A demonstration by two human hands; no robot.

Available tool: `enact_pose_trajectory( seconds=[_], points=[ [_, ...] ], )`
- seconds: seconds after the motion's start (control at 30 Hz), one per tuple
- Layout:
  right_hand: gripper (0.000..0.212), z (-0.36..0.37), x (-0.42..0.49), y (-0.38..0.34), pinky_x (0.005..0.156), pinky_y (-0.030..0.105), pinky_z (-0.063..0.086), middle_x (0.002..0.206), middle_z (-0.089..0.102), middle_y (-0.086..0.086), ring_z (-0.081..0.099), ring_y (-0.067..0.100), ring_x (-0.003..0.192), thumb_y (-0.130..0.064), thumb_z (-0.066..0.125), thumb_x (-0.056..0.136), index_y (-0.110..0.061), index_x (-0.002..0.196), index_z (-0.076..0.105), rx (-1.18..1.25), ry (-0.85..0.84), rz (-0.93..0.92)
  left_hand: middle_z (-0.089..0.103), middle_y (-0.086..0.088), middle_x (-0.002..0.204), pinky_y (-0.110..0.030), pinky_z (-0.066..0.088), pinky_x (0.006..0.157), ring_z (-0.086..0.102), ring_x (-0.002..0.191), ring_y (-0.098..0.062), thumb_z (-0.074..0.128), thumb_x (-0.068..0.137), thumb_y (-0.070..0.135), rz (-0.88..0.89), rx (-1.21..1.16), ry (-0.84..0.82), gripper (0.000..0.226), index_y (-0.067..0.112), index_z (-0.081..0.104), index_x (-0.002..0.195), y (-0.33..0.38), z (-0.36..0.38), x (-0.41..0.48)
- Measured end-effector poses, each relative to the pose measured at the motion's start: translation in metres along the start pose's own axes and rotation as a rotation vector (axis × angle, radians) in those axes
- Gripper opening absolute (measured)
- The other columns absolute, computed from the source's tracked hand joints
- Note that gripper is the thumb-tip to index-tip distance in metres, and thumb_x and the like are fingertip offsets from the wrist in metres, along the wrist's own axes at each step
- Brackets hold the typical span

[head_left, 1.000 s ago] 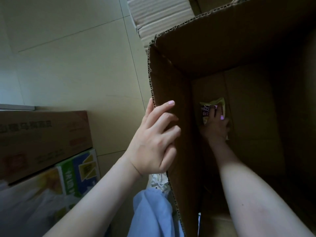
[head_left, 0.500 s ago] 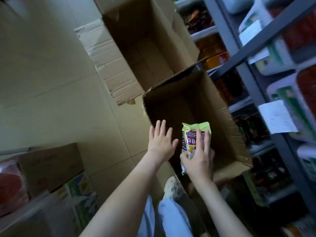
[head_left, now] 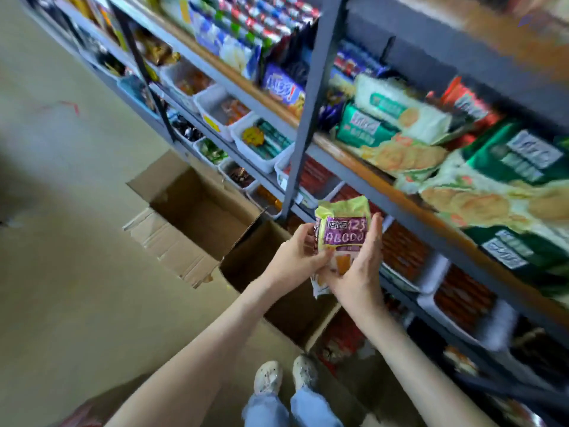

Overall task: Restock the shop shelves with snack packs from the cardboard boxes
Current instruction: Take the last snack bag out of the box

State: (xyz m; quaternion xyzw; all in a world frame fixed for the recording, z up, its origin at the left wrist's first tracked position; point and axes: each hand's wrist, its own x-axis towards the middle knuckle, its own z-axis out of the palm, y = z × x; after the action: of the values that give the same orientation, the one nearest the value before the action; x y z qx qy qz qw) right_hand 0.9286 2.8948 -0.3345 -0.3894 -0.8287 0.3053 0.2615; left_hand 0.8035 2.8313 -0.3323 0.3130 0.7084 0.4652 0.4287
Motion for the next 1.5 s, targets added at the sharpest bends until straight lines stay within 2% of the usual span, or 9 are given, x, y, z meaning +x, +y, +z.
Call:
enact_pose_trajectory(
  seconds=[0.13, 0.23, 0.4, 0.5, 0.7, 0.83, 0.93, 1.17, 1.5],
  points=[
    [0.118, -0.085, 0.006, -0.032, 0.111, 0.024, 0.029, 0.148, 0.020, 0.001, 0.022, 0.005, 0.136, -0.019, 0.086, 0.069, -0.015, 0.149, -0.001, 0.114, 0.204, 0.048, 0.067, 0.006, 0.106, -0.036, 0.054, 0.086, 0.064, 0.097, -0.009, 0.068, 0.088, 0.034, 0.210, 0.077, -0.109, 0.043, 0.025, 0.051, 0.127, 0.090, 0.019, -0.012],
    [0.116, -0.148, 0.001, -0.042, 0.109, 0.040, 0.034, 0.150, 0.026, 0.009, 0.029, 0.022, 0.138, -0.033, 0.082, 0.073, -0.020, 0.152, -0.002, 0.038, 0.298, 0.055, 0.068, 0.016, 0.095, -0.030, 0.054, 0.081, 0.064, 0.087, 0.001, 0.071, 0.085, 0.035, 0.336, 0.088, -0.206, 0.046, 0.025, 0.052, 0.126, 0.147, 0.046, -0.022],
    [0.112, -0.245, -0.022, -0.044, 0.102, 0.035, 0.044, 0.144, 0.034, 0.007, 0.044, 0.017, 0.130, -0.047, 0.072, 0.069, -0.045, 0.147, -0.008, 0.078, 0.444, 0.046, 0.068, 0.005, 0.095, -0.045, 0.054, 0.080, 0.066, 0.089, -0.015, 0.064, 0.072, 0.060, 0.597, 0.192, -0.273, 0.067, 0.023, 0.048, 0.125, 0.227, 0.110, -0.050],
    [0.112, -0.302, -0.043, -0.034, 0.105, 0.027, 0.041, 0.147, 0.029, 0.007, 0.041, 0.018, 0.133, -0.028, 0.078, 0.070, -0.045, 0.144, -0.004, 0.052, 0.601, -0.052, 0.065, 0.012, 0.095, -0.041, 0.054, 0.080, 0.062, 0.084, -0.003, 0.071, 0.076, 0.038, 0.755, 0.224, -0.314, 0.049, 0.022, 0.047, 0.115, 0.268, 0.161, -0.071],
    [0.101, -0.410, -0.076, 0.001, 0.098, 0.033, 0.049, 0.147, 0.029, 0.011, 0.043, 0.018, 0.131, -0.037, 0.076, 0.077, -0.045, 0.145, 0.002, 0.019, 0.771, -0.109, 0.051, 0.003, 0.137, -0.028, 0.038, 0.101, 0.045, 0.128, -0.014, 0.052, 0.091, 0.055, 0.996, 0.454, -0.433, 0.060, 0.022, 0.041, 0.139, 0.322, 0.242, -0.093],
    [0.104, -0.459, -0.071, 0.028, 0.095, 0.000, 0.033, 0.151, 0.020, 0.004, 0.032, 0.012, 0.135, -0.010, 0.078, 0.077, -0.048, 0.140, 0.004, 0.037, 0.878, -0.076, 0.039, -0.008, 0.147, -0.041, 0.036, 0.108, 0.034, 0.136, -0.029, 0.049, 0.099, 0.034, 1.101, 0.718, -0.250, 0.049, 0.022, 0.039, 0.145, 0.334, 0.263, -0.068],
    [0.104, -0.481, -0.049, 0.043, 0.088, -0.005, 0.030, 0.145, 0.018, -0.005, 0.033, 0.006, 0.128, -0.006, 0.077, 0.077, -0.045, 0.139, 0.005, 0.094, 0.894, -0.052, 0.019, -0.010, 0.158, -0.045, 0.028, 0.112, 0.023, 0.142, -0.032, 0.045, 0.100, 0.026, 1.095, 0.984, -0.115, 0.051, 0.025, 0.030, 0.149, 0.348, 0.270, -0.043],
    [0.102, -0.488, 0.017, 0.064, 0.084, 0.004, 0.041, 0.130, 0.029, -0.002, 0.042, -0.015, 0.108, -0.011, 0.080, 0.075, -0.030, 0.147, 0.010, 0.177, 0.853, -0.026, -0.010, -0.010, 0.161, -0.044, 0.006, 0.119, -0.004, 0.149, -0.028, 0.041, 0.101, 0.022, 1.030, 1.215, 0.041, 0.058, 0.033, 0.017, 0.152, 0.364, 0.280, -0.003],
    [0.115, -0.482, 0.058, 0.093, 0.092, 0.026, 0.038, 0.131, 0.032, 0.013, 0.042, 0.021, 0.118, -0.023, 0.088, 0.066, -0.016, 0.151, 0.010, -0.083, 0.713, 0.052, -0.019, -0.013, 0.159, -0.044, 0.002, 0.119, -0.012, 0.148, -0.029, 0.046, 0.095, 0.002, 1.146, 1.328, 0.149, 0.083, 0.028, -0.007, 0.154, 0.379, 0.301, 0.023]
  ],
)
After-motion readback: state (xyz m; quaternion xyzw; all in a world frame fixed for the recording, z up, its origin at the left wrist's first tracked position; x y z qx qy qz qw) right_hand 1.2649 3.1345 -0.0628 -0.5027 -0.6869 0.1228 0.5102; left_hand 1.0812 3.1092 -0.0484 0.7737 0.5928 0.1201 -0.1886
